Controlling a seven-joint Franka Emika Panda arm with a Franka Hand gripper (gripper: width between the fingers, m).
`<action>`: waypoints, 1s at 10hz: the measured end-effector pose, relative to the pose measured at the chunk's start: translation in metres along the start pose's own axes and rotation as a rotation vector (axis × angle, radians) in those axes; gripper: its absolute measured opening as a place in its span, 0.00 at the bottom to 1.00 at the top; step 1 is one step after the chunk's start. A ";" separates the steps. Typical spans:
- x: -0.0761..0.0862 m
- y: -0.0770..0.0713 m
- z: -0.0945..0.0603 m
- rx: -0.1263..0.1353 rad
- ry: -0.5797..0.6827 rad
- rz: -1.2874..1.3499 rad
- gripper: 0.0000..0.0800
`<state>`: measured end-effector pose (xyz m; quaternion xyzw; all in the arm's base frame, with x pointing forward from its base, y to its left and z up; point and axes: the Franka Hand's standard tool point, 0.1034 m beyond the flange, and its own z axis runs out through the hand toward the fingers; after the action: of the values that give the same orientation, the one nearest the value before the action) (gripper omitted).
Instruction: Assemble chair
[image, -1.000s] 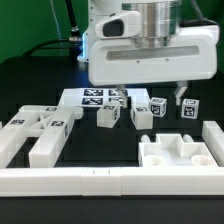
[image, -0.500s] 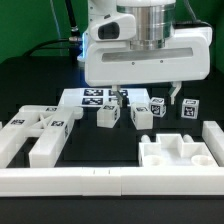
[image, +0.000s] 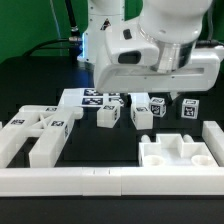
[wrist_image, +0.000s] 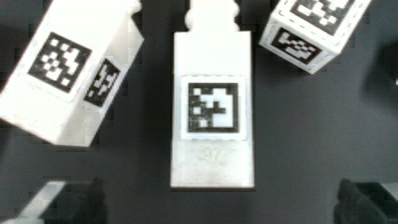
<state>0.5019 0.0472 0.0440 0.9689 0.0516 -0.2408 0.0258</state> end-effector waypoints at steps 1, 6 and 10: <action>-0.006 0.000 0.003 -0.002 -0.082 0.000 0.81; -0.008 0.005 0.014 -0.008 -0.387 0.007 0.81; 0.005 0.004 0.027 -0.010 -0.438 0.007 0.81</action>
Offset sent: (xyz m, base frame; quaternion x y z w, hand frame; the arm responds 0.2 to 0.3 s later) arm 0.0037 -0.0125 -0.0008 -0.0207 -0.1168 0.0002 0.9929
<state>0.4939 0.0419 0.0181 0.8934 0.0426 -0.4453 0.0419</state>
